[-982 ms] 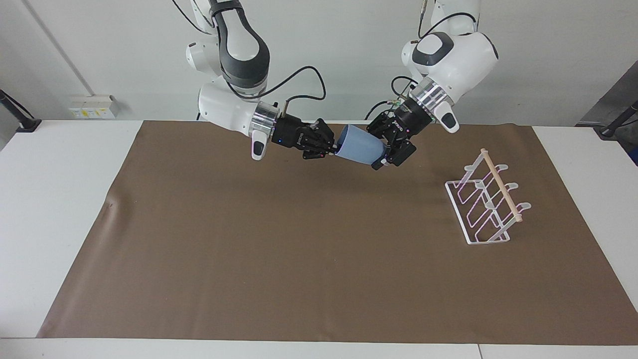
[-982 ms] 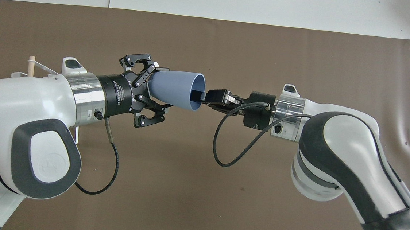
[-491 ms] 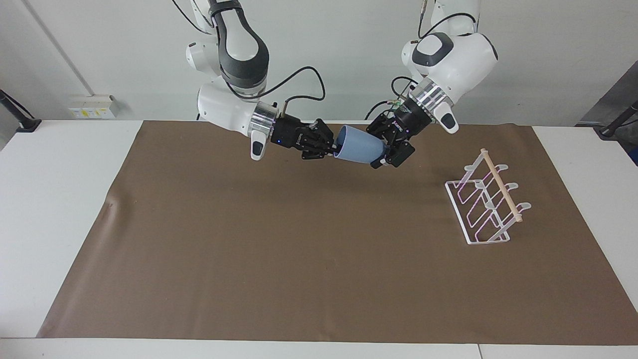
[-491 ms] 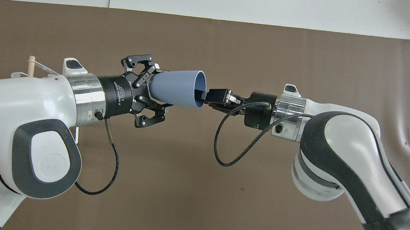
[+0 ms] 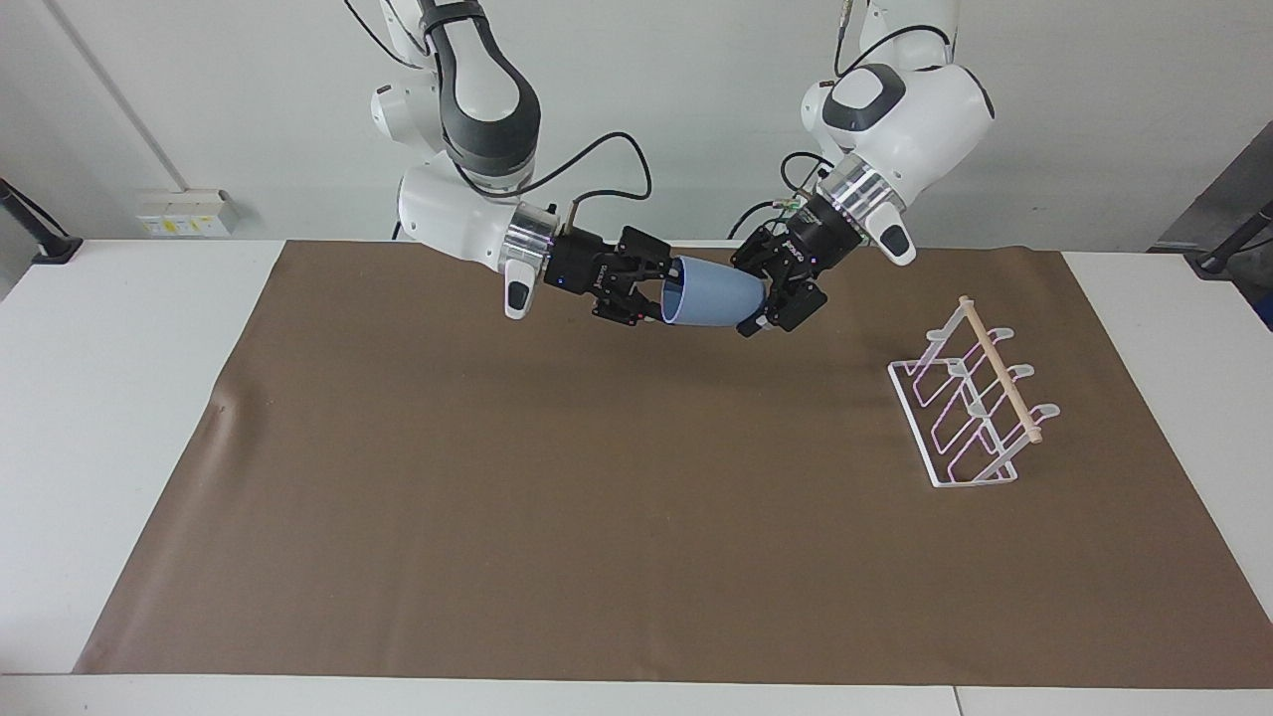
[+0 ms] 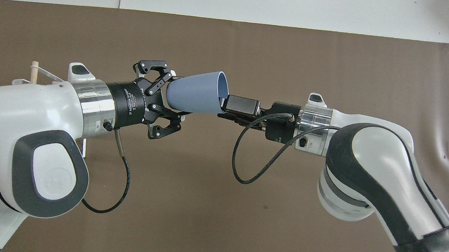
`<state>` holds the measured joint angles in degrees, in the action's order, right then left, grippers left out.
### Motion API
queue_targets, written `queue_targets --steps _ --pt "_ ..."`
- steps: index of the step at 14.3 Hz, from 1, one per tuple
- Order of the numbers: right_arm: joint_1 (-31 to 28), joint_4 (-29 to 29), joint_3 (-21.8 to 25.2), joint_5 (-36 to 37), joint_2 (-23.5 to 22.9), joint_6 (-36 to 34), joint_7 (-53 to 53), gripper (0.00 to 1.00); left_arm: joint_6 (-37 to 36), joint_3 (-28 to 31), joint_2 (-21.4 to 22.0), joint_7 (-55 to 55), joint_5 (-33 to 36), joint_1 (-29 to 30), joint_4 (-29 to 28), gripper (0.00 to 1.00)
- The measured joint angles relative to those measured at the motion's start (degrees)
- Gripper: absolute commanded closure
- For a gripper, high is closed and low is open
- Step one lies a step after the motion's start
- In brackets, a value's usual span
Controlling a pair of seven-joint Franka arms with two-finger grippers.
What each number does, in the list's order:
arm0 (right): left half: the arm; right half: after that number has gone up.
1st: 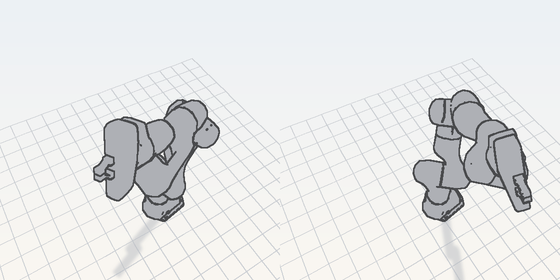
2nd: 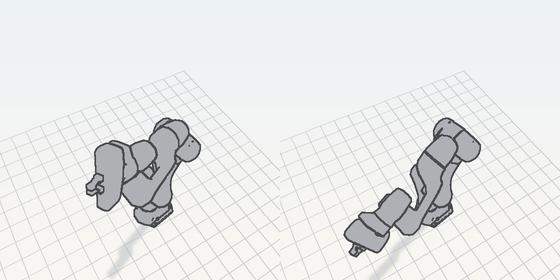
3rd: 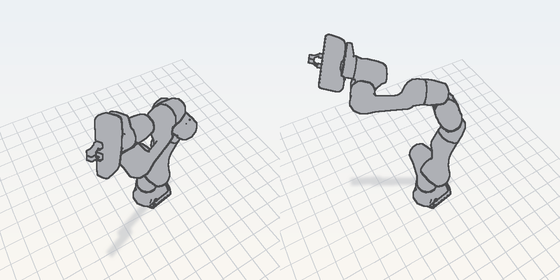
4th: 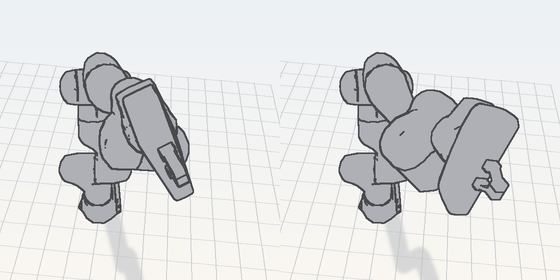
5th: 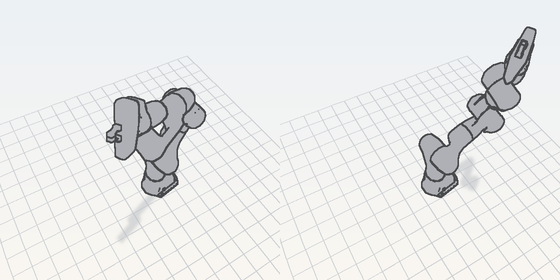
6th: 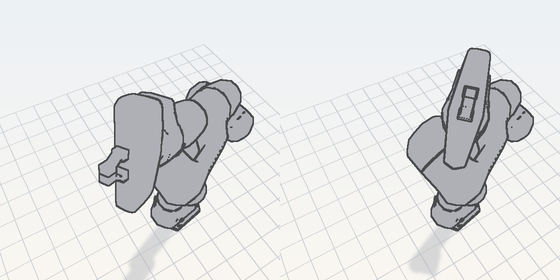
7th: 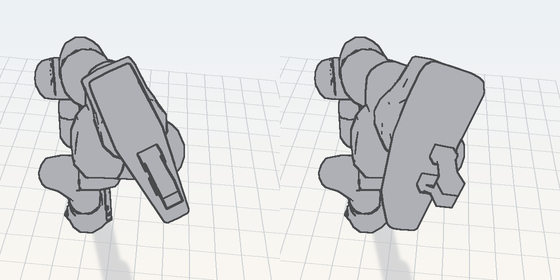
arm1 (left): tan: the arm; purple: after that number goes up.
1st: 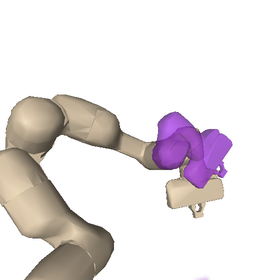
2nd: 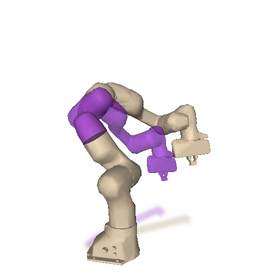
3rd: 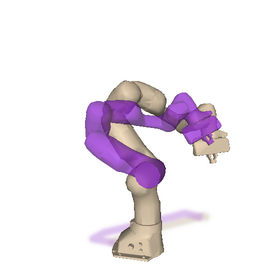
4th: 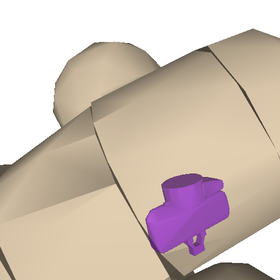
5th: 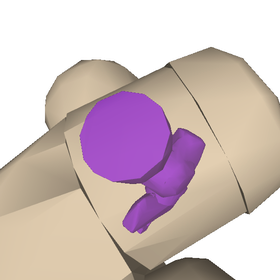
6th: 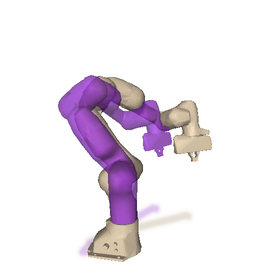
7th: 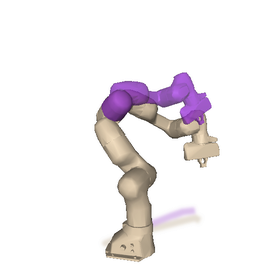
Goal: Hang cup on cup holder
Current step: 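Open the right gripper off the cup rim while the left gripper pulls away, then move the cup to the rack with the left gripper while the right gripper retracts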
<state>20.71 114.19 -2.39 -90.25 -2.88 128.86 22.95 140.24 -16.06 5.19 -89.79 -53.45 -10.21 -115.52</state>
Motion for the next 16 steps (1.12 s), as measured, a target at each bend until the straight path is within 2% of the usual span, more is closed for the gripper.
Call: queue_targets --steps 4,9,11,13,16 --pt "-0.1 0.0 0.2 1.6 0.0 0.0 0.0 0.0 0.0 0.3 0.0 0.4 0.8 0.2 0.0 1.0" --pt "-1.4 0.0 0.6 8.5 0.0 0.0 0.0 0.0 -4.0 3.9 -0.1 6.9 12.3 3.2 0.1 1.0" --pt "-2.6 0.0 0.6 13.6 0.0 0.0 0.0 0.0 -7.2 7.3 -0.1 11.8 21.4 3.8 0.7 1.0" --pt "-4.8 0.1 0.7 20.3 0.0 -0.3 0.0 0.0 -9.2 10.6 -0.3 17.0 35.6 4.0 1.9 1.0" --pt "-9.3 0.2 0.7 31.2 0.0 -0.9 0.0 0.0 -9.6 12.1 -0.9 23.3 49.9 4.7 2.8 1.0"
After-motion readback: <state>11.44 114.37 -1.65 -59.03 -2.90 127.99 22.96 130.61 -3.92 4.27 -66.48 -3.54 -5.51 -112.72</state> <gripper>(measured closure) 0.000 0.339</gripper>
